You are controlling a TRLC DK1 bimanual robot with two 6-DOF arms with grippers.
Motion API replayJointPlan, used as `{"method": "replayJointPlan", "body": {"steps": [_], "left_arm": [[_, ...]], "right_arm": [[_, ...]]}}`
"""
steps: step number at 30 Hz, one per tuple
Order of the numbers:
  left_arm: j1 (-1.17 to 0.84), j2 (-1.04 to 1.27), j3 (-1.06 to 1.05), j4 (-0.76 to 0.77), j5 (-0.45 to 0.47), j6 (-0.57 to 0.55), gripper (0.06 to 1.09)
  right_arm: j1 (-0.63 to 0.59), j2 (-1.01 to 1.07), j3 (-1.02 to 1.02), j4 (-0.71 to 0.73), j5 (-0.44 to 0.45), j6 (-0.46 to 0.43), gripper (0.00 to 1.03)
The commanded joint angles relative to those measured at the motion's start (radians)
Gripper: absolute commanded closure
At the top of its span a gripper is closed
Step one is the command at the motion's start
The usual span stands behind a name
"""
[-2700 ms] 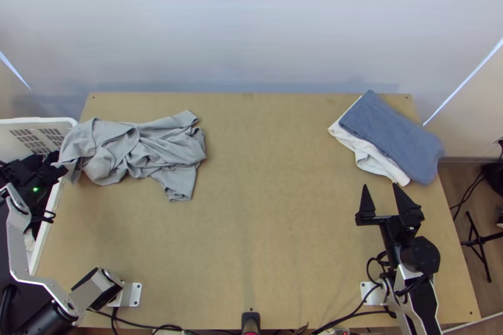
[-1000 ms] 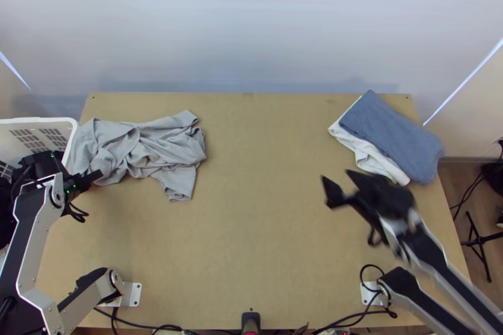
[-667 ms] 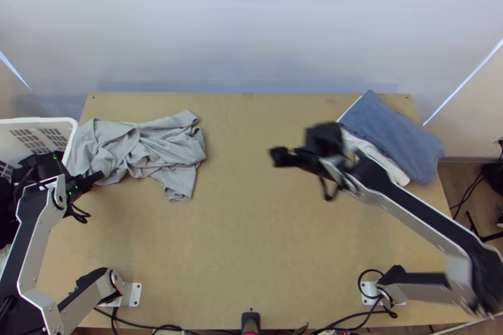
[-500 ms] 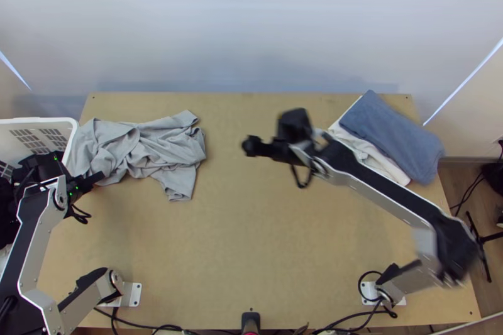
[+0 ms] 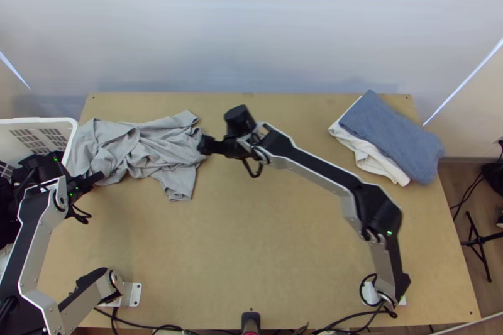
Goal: Fold the t-shirt
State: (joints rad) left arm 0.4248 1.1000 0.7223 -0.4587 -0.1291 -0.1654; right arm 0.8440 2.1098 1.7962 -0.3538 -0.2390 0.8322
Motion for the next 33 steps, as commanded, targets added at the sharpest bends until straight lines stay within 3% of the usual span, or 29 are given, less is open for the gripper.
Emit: {"method": "replayJointPlan", "body": {"steps": [1,3,18,30,31,33], "left_arm": [[0.003,-0.002,-0.009,0.005,-0.001,-0.01,1.05],[0.008,-0.003,-0.011,0.006,-0.001,-0.008,1.05],[0.023,-0.003,-0.007,0.011,0.0,0.0,1.05],[0.012,0.009,-0.003,0.026,0.0,-0.011,1.05],[0.011,0.011,-0.003,0.026,0.0,-0.014,1.05],[0.009,0.015,-0.004,0.028,0.0,-0.017,1.05]], "right_arm": [[0.041,0.141,0.115,0.076,-0.014,-0.081,0.11],[0.046,0.161,0.117,0.115,-0.013,-0.099,0.16],[0.041,0.239,0.121,0.269,0.084,-0.214,0.15],[0.05,0.288,0.147,0.273,0.086,-0.185,0.16],[0.052,0.288,0.146,0.273,0.086,-0.185,0.2],[0.05,0.285,0.138,0.271,0.086,-0.15,0.5]]}}
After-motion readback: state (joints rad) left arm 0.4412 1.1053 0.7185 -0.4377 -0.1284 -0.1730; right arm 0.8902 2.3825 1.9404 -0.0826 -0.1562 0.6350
